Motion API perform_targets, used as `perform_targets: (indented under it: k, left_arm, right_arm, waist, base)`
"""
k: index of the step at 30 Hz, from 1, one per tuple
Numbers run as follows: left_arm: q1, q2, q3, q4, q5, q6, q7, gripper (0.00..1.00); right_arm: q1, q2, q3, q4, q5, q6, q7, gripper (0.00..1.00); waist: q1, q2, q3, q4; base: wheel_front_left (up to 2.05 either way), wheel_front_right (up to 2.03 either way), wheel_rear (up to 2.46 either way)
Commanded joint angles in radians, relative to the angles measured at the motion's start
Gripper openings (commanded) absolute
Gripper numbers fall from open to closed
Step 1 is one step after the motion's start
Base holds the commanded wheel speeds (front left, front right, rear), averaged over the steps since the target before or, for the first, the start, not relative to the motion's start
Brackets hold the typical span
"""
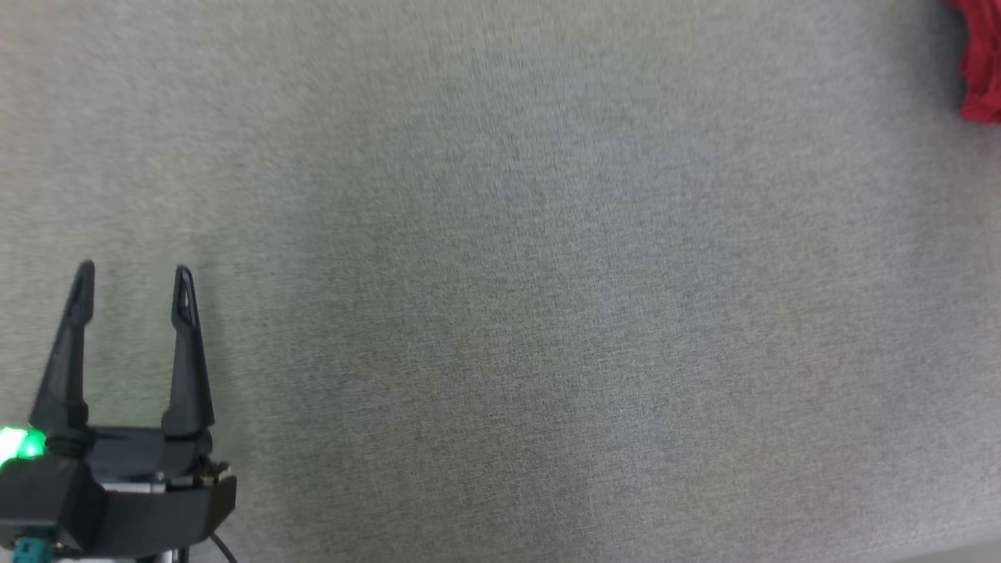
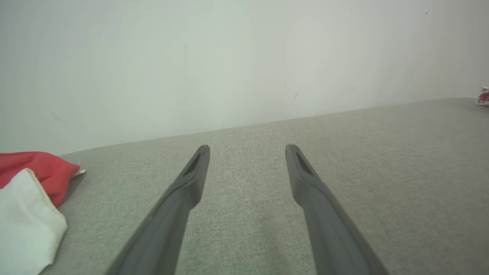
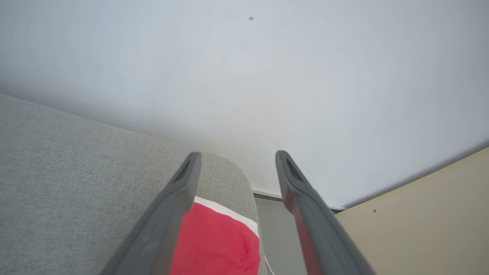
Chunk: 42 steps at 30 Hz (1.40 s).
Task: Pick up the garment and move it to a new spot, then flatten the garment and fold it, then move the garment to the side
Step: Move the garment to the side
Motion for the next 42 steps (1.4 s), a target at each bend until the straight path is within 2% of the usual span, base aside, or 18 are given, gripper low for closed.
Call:
perform_targets:
  k: [1, 3, 9, 16, 22, 26, 34, 42]
  left_arm:
    - [0.023, -0.009, 0.005, 0.010, -0.014, 0.006, -0.003, 1.00]
    - [0.045, -0.023, 0.010, 0.025, -0.017, 0.007, -0.003, 1.00]
    - [0.107, -0.051, 0.027, 0.057, -0.027, 0.013, -0.003, 1.00]
    - [0.163, -0.069, 0.042, 0.068, -0.036, 0.009, -0.003, 1.00]
    - [0.194, -0.088, 0.034, 0.089, -0.040, 0.004, -0.003, 1.00]
    - [0.210, -0.094, 0.036, 0.107, -0.043, 0.002, -0.003, 1.00]
    - [0.240, -0.104, 0.042, 0.139, -0.043, 0.000, -0.003, 1.00]
    - [0.251, -0.110, 0.039, 0.163, -0.040, -0.007, -0.003, 1.00]
  right_arm:
    - [0.001, 0.023, -0.012, -0.011, 0.009, -0.003, -0.034, 1.00]
    - [0.039, 0.070, -0.034, -0.024, 0.031, -0.003, -0.090, 1.00]
    - [0.147, 0.156, -0.083, -0.062, 0.060, -0.003, -0.200, 1.00]
    - [0.299, 0.224, -0.140, -0.104, 0.069, -0.003, -0.256, 1.00]
    - [0.486, 0.281, -0.241, -0.177, 0.040, -0.003, -0.290, 1.00]
    - [0.633, 0.327, -0.313, -0.257, 0.007, -0.003, -0.300, 1.00]
    - [0.937, 0.458, -0.453, -0.471, -0.068, -0.003, -0.295, 1.00]
    - [1.187, 0.558, -0.515, -0.668, -0.115, -0.003, -0.276, 1.00]
  waist:
    - [0.0000, -0.0001, -0.055, 0.018]
    - [0.0000, -0.0001, -0.111, 0.033]
    - [0.0000, -0.0001, -0.229, 0.068]
    - [0.0000, -0.0001, -0.321, 0.098]
    - [0.0000, -0.0001, -0.384, 0.140]
    - [0.0000, -0.0001, -0.411, 0.158]
    - [0.0000, -0.0001, -0.452, 0.175]
    - [0.0000, -0.0001, -0.485, 0.187]
  base:
    - [0.00, 0.00, 0.00]
    - [0.00, 0.00, 0.00]
    - [0.00, 0.00, 0.00]
    - [0.00, 0.00, 0.00]
    - [0.00, 0.00, 0.00]
    - [0.00, 0.00, 0.00]
    - [0.00, 0.00, 0.00]
    - [0.00, 0.00, 0.00]
